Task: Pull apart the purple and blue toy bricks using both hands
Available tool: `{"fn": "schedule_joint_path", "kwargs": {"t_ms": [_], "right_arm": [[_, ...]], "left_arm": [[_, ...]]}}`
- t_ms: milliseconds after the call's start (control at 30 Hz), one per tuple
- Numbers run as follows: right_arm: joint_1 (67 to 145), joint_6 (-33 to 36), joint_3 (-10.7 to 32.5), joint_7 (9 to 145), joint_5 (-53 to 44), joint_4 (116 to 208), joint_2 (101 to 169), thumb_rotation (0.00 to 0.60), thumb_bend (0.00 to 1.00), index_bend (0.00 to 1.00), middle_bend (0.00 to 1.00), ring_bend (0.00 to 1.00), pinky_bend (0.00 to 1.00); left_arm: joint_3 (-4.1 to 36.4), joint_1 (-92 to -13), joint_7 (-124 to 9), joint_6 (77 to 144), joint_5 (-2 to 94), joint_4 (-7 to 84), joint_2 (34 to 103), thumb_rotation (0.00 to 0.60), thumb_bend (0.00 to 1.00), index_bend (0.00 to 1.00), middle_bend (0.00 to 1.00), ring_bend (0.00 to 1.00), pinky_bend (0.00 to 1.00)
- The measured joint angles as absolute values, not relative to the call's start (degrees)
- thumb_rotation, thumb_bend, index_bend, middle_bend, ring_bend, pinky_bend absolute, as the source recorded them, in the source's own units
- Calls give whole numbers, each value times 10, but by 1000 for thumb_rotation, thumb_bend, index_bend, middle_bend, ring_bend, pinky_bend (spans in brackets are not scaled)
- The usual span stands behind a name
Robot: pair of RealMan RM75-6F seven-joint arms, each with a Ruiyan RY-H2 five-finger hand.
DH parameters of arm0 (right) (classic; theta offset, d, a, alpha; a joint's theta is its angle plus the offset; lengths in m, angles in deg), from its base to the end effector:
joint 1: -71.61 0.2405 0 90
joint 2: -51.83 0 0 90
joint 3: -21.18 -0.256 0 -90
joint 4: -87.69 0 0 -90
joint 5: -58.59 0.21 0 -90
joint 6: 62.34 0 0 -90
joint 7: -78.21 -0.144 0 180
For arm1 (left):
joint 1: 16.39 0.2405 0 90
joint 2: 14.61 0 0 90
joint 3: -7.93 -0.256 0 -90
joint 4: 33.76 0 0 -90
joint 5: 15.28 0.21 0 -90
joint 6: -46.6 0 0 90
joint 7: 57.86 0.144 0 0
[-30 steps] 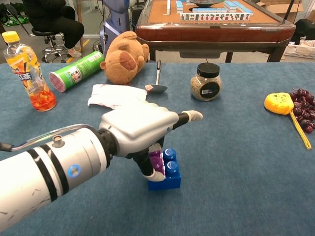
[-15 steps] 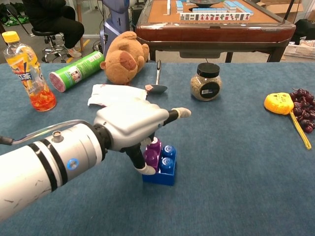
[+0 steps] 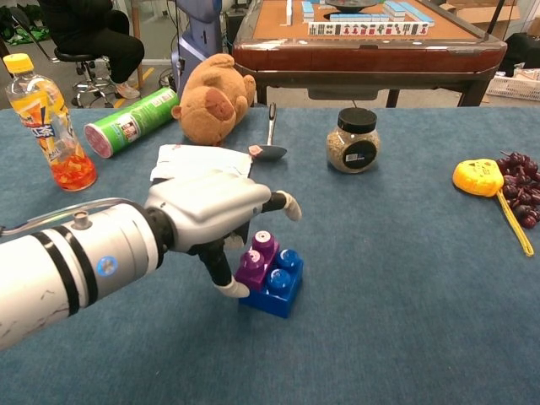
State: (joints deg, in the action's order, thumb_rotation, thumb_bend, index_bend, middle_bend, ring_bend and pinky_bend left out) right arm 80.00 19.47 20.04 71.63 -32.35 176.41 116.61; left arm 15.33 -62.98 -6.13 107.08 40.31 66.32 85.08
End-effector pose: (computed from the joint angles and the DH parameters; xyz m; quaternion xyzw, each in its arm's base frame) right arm -0.3061 -0.1938 0.1448 0.6344 -0.3950 0.4087 0.5239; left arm -0.0542 0.2606 -0.0754 -0.8286 -0.2837 -0.3340 0.3483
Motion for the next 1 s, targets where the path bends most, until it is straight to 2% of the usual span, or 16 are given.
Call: {"fn": "schedule_joint_path", "kwargs": {"t_ms": [500, 633, 1000], "right_arm": [[802, 190, 202, 712, -322, 1759, 1170, 600, 0, 259, 355, 299, 394], [802, 188, 204, 710, -323, 1756, 1172, 600, 0, 259, 355, 299, 394], [804, 186, 205, 707, -323, 1754, 1175, 600, 0, 259, 355, 299, 394]], "left_arm": [[154, -671, -16, 1084, 339, 674, 851, 600, 0, 283, 1000, 821, 1000], [154, -679, -7, 1087, 322, 673, 851, 600, 27, 297, 1000, 823, 1000], [156, -704, 6, 1099, 288, 682, 850, 600, 82, 422, 1000, 827, 1000]]}}
